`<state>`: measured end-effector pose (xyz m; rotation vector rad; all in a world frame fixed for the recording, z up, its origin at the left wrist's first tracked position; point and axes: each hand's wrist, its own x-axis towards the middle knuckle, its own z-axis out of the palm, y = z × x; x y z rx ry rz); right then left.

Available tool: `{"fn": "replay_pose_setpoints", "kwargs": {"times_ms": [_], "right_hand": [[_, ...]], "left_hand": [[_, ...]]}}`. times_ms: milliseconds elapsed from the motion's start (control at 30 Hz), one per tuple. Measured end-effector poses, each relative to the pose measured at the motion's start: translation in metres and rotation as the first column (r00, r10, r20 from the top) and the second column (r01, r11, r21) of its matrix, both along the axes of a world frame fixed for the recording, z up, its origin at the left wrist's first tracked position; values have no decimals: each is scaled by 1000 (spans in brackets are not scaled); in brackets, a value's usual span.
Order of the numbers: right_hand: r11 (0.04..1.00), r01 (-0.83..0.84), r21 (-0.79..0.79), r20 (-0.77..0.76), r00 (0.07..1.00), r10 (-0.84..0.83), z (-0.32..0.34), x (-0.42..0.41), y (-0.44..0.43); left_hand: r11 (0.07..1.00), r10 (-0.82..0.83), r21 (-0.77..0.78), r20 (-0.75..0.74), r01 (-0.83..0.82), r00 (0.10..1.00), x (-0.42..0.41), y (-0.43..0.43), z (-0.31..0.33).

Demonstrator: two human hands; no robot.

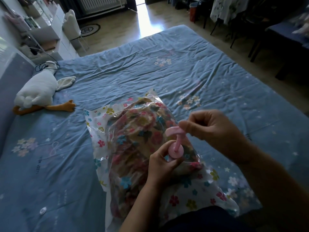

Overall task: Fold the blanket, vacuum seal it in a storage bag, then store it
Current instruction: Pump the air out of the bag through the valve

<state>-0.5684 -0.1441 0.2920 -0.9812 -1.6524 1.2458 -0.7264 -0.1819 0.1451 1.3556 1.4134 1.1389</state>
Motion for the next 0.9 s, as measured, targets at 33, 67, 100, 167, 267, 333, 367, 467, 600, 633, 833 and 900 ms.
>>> {"fn": "replay_pose_setpoints", "kwargs": {"times_ms": [33, 67, 100, 167, 267, 333, 367, 467, 600, 633, 833, 900], "right_hand": [[1000, -23, -15, -114, 993, 22, 7, 1, 0], [999, -40, -35, -176, 984, 33, 6, 2, 1], [997, -53, -60, -163, 986, 43, -1, 1, 0], [991, -38, -127, 33, 999, 43, -34, -3, -2], [976, 10, -216, 291, 955, 54, -79, -2, -4], [989, 15, -146, 268, 963, 25, -69, -1, -4], [995, 15, -97, 204, 979, 5, -52, -1, -5], [995, -66, -72, -135, 989, 56, -3, 3, -3], [988, -72, -135, -150, 987, 51, -25, 2, -1], [985, -41, -169, -27, 999, 37, -43, 0, -2], [988, 38, -147, 165, 986, -14, -57, -2, -6], [995, 1, -101, -48, 999, -6, -20, -2, -3]], "left_hand": [[1000, 5, -8, 5, -5, 1000, 0, 0, 0], [1000, 10, -9, 10, -10, 1000, 1, -1, 1], [1000, 15, -5, 8, -15, 1000, 2, -2, -1], [1000, 14, 5, 4, -14, 1000, 2, -2, -3], [1000, -13, 23, 9, 12, 1000, 2, -6, -1], [999, -15, 28, -1, 15, 1000, 1, -5, -1], [1000, -16, 24, -6, 16, 1000, 1, -5, -1], [1000, -9, 7, -18, 9, 1000, 0, -3, 1], [1000, 10, 10, -20, -10, 1000, 4, -4, -3], [1000, 10, 14, -20, -10, 1000, 4, -3, -4], [1000, 4, 30, 5, -4, 1000, 5, -3, -2], [1000, 18, 14, -4, -18, 1000, 3, -1, 0]]}}
